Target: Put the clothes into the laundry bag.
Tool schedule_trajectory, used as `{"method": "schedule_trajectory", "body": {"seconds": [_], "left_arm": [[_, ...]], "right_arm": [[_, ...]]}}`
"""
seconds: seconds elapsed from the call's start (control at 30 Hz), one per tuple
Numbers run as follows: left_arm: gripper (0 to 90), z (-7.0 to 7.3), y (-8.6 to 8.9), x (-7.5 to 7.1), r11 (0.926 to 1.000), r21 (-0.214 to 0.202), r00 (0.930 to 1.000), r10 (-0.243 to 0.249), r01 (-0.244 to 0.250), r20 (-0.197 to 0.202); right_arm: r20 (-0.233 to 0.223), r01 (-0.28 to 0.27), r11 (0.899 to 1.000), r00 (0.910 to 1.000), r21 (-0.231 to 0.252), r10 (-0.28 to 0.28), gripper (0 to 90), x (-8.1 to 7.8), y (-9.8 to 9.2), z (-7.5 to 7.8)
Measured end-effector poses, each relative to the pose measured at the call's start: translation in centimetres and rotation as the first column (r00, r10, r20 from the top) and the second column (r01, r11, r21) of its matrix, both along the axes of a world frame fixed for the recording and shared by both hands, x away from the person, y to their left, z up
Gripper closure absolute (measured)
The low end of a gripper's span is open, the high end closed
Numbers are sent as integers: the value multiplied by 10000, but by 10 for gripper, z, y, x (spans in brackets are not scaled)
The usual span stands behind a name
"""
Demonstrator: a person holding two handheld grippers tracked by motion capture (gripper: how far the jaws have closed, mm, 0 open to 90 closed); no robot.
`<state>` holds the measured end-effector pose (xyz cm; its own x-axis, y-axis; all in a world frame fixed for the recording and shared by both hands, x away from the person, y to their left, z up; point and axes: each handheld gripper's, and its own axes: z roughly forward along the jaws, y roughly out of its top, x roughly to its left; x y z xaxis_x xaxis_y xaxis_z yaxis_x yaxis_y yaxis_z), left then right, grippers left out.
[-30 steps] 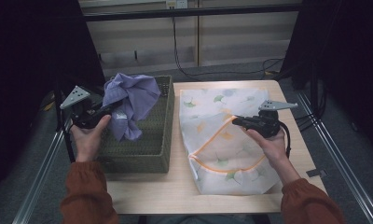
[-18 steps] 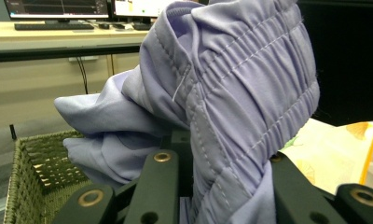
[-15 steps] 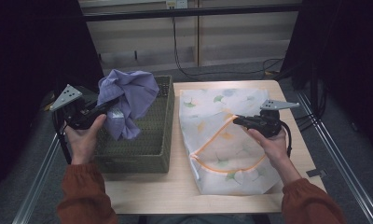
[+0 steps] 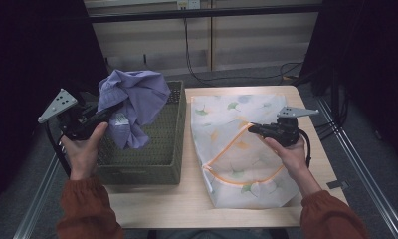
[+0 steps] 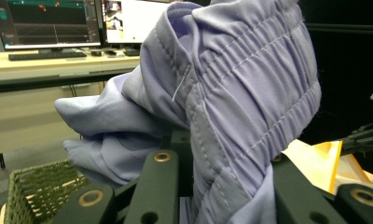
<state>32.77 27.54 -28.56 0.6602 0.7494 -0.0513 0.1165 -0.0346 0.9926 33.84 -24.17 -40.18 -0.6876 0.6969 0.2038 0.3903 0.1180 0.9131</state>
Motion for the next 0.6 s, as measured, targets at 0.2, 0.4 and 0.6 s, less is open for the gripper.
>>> {"method": "schedule_trajectory", "body": {"seconds": [0.2,0.4,0.6], "left_arm": [[774,8,-2,-8,9998,-140,9998,-101,104,191],[774,18,-1,-18,9998,-34,9984,-204,206,522],[774,26,-9,-27,9979,64,9947,-647,644,795]], "right_arm": [[1,-13,10000,10000,-31,13,895,1,0,-1],[-57,-35,9999,10000,-163,34,895,1,3,-3],[6,131,9998,9999,-130,-131,895,0,3,-3]]}}
